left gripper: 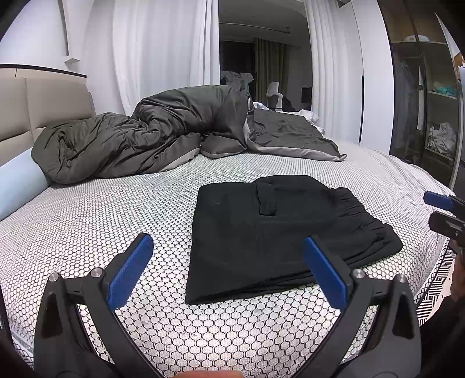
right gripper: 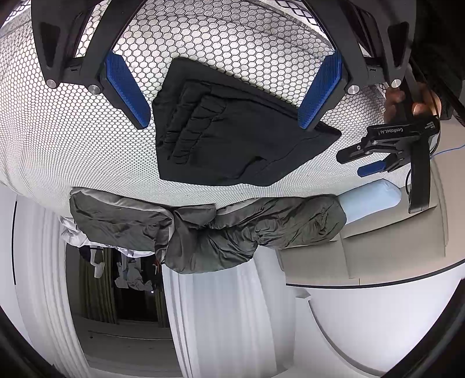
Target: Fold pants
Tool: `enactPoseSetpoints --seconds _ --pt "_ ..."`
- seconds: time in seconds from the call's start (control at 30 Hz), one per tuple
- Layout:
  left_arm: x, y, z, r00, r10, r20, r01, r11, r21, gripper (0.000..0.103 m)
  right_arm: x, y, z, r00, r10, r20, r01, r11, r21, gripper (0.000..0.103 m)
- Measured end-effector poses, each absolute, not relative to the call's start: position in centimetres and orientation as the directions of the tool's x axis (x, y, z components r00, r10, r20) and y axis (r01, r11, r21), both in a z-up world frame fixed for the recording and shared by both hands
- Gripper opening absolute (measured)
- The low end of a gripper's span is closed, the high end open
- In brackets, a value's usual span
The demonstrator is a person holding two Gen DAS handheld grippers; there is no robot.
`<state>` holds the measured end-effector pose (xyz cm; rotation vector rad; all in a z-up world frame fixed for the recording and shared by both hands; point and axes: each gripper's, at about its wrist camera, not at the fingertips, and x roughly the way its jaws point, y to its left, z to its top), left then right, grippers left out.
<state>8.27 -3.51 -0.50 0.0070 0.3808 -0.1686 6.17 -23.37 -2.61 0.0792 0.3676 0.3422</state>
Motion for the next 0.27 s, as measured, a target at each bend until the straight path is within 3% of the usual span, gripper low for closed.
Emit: enactPoseSetpoints --seconds 0.27 --pt "8.41 -3.55 -0.18 0.915 -0.164 -0.369 0.169 0.985 -0.019 0.102 6.18 -23.59 -2.61 0.874 0.347 -0.341 -0.319 0.938 0.136 0.103"
